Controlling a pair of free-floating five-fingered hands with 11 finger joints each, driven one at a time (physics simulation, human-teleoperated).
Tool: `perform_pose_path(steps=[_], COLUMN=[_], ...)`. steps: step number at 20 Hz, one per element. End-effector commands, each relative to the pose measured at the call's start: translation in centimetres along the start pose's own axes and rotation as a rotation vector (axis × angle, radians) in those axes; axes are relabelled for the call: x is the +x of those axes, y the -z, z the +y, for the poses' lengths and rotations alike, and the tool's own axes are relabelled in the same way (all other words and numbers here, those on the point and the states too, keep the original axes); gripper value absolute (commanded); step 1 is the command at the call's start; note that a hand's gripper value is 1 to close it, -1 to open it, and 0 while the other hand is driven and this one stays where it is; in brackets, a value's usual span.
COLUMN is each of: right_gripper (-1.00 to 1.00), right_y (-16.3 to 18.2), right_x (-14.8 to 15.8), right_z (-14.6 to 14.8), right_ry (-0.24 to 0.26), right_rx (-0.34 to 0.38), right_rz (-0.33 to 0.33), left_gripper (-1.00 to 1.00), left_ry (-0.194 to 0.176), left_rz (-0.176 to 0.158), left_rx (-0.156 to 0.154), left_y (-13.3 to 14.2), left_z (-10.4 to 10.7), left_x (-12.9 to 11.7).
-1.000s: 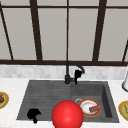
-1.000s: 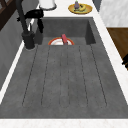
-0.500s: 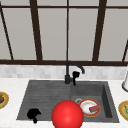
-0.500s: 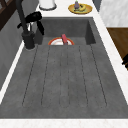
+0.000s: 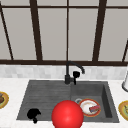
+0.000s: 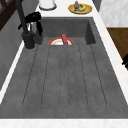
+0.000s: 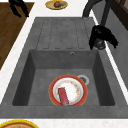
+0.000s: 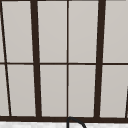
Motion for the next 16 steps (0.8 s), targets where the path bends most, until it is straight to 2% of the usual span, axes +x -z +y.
perform_pose_path(steps=[1, 3, 5, 7, 9, 11, 14, 16], right_gripper=[1.0, 1.0, 1.0, 1.0, 1.0, 1.0, 1.0, 1.0], right_y=[2.3, 2.9, 2.6, 2.4, 2.5, 2.7, 2.9, 3.4], right_x=[0.7, 0.7, -0.9, -1.7, -3.4, -4.8, -5.5, -6.4], right_z=[1.0, 0.6, 1.9, 2.1, 2.0, 1.8, 1.6, 2.0], right_ry=[-0.033, -0.026, -0.013, -0.022, 0.011, 0.057, 0.085, 0.134], right_rx=[0.103, 0.12, 0.152, 0.145, 0.133, 0.119, 0.067, 0.044], right_rz=[0.019, 0.031, 0.036, 0.041, 0.029, -0.024, -0.128, -0.16], left_gripper=[0.0, 0.0, 0.0, 0.0, 0.0, 0.0, 0.0, 0.0], left_ry=[0.0, 0.0, 0.0, 0.0, 0.0, 0.0, 0.0, 0.0], left_rz=[0.0, 0.0, 0.0, 0.0, 0.0, 0.0, 0.0, 0.0], left_rx=[0.0, 0.0, 0.0, 0.0, 0.0, 0.0, 0.0, 0.0], left_y=[0.0, 0.0, 0.0, 0.0, 0.0, 0.0, 0.0, 0.0], left_z=[0.0, 0.0, 0.0, 0.0, 0.0, 0.0, 0.0, 0.0], left_x=[0.0, 0.0, 0.0, 0.0, 0.0, 0.0, 0.0, 0.0])
